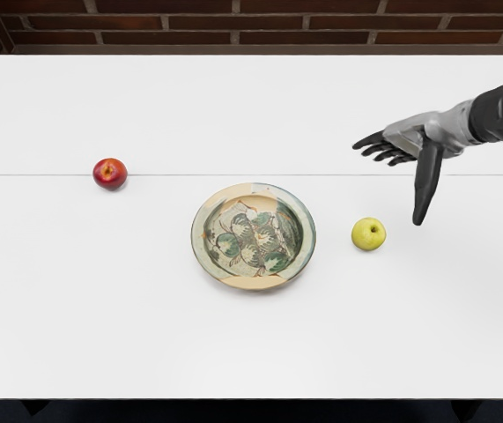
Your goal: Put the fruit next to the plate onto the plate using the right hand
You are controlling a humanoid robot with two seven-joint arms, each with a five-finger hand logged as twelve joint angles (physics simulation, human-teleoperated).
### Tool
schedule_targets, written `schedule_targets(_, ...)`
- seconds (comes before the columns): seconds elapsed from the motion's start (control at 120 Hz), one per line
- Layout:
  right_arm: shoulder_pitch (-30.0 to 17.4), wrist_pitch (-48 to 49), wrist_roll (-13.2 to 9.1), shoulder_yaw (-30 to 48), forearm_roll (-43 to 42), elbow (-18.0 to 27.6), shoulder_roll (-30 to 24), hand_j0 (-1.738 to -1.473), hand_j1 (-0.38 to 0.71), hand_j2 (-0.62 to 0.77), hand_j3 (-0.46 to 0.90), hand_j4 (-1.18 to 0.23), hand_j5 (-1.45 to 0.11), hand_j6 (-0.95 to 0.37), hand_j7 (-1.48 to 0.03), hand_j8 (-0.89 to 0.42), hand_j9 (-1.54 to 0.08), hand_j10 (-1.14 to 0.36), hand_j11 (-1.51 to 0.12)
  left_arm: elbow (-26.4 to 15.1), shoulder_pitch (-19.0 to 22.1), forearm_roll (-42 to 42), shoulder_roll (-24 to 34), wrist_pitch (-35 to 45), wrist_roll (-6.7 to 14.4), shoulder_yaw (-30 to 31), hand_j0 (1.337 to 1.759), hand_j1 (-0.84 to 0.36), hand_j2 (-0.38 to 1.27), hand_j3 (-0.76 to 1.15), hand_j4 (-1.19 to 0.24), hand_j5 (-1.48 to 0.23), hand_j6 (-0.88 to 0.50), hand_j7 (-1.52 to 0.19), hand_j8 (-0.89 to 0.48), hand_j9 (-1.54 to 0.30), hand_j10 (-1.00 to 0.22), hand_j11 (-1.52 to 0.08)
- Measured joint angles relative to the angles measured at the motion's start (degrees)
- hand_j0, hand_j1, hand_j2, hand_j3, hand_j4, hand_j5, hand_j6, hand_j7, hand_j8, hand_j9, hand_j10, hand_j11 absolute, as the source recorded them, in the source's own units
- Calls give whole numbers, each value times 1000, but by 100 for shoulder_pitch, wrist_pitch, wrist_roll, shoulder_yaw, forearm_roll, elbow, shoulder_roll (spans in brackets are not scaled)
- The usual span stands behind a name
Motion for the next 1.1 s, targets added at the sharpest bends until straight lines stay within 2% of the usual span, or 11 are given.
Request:
schedule_targets(0.208,185,-1507,0,-770,-690,954,-99,-1658,-349,0,0,-3,0,-4,0,-3,0,-2,0,5,0,0,0,0,0,-12,1658,339,2,0,-9,-11,-9,-11,-9,-11,-9,-11)
schedule_targets(0.358,2,-2379,0,-1005,-1216,1450,-148,-1658,-346,0,0,-6,-4,-7,-3,-6,-4,-5,-4,6,0,0,0,0,0,-13,1658,339,2,0,-9,-11,-9,-11,-9,-11,-9,-11)
schedule_targets(0.617,-300,-2725,0,-1080,-1367,1664,-206,-1658,-265,-13,0,-75,-93,-77,-92,-75,-92,-74,-92,6,0,0,0,0,0,-13,1658,339,2,0,-9,-11,-9,-11,-9,-11,-9,-11)
schedule_targets(0.867,-374,-2770,0,-1073,-1380,1872,-386,-1658,-214,-21,0,-118,-148,-120,-148,-118,-148,-117,-148,7,83,0,0,2,0,-10,1658,339,2,0,-9,-11,-9,-11,-9,-11,-9,-11)
schedule_targets(1.1,-379,-3409,0,-1194,-1497,2329,-571,-1658,-196,-24,0,-133,-168,-135,-167,-134,-168,-132,-168,7,88,0,0,1,0,4,1658,339,2,0,-9,-11,-9,-11,-9,-11,-9,-11)
